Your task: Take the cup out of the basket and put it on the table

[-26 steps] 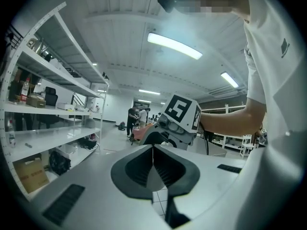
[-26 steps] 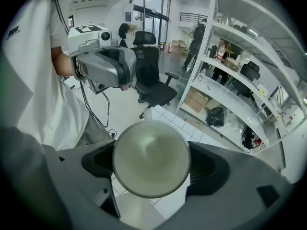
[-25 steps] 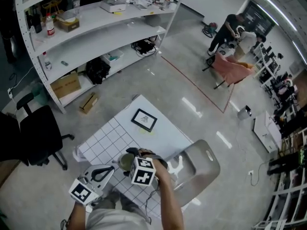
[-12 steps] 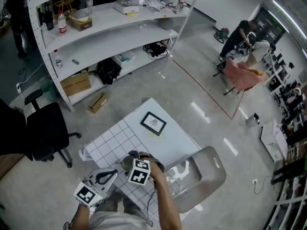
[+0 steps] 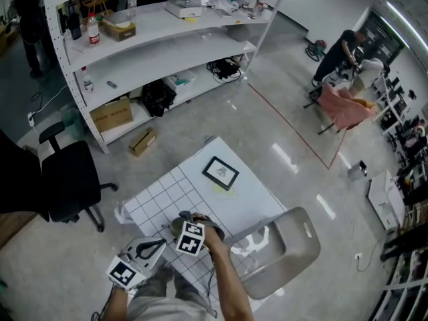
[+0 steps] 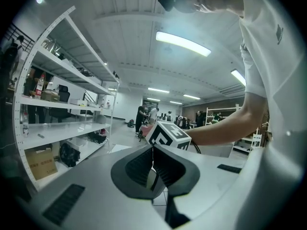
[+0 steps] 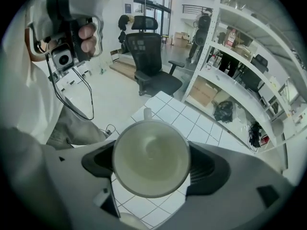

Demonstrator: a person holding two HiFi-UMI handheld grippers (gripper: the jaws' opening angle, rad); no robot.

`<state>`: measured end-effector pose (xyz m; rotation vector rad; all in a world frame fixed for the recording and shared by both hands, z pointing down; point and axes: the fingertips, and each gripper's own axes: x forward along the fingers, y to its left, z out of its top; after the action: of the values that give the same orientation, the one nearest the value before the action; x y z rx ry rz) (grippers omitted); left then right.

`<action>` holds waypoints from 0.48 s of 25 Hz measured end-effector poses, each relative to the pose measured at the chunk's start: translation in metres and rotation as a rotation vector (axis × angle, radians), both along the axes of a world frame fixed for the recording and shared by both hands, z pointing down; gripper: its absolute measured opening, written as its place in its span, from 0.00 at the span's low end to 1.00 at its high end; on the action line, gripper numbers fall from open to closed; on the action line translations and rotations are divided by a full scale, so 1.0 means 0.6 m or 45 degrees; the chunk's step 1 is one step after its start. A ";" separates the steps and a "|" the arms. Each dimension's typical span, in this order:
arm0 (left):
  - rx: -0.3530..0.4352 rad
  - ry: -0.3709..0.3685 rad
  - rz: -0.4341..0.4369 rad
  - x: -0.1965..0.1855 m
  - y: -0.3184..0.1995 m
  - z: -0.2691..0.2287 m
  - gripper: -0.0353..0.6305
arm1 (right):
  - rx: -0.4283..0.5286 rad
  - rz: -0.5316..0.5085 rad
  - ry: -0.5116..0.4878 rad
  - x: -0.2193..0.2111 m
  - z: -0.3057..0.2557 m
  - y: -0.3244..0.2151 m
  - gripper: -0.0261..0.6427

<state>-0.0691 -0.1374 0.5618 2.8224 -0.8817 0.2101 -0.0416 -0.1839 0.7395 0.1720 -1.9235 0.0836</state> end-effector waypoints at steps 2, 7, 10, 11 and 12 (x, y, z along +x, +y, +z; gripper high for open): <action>-0.009 -0.007 -0.007 -0.004 0.001 0.003 0.07 | -0.001 0.002 0.008 -0.004 0.015 -0.002 0.69; -0.026 0.005 -0.031 -0.013 -0.002 0.011 0.07 | -0.010 0.012 0.005 -0.010 0.052 -0.005 0.69; -0.038 0.000 -0.034 -0.016 -0.002 0.018 0.07 | -0.020 0.022 0.002 -0.011 0.067 -0.006 0.69; -0.039 -0.002 -0.032 -0.016 -0.002 0.019 0.07 | -0.020 0.022 0.002 -0.011 0.070 -0.006 0.69; -0.041 -0.001 -0.031 -0.015 -0.002 0.020 0.07 | -0.017 0.021 0.002 -0.011 0.072 -0.005 0.69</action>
<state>-0.0782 -0.1386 0.5736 2.7807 -0.9040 0.2204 -0.0482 -0.1871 0.7828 0.1788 -1.9195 0.1074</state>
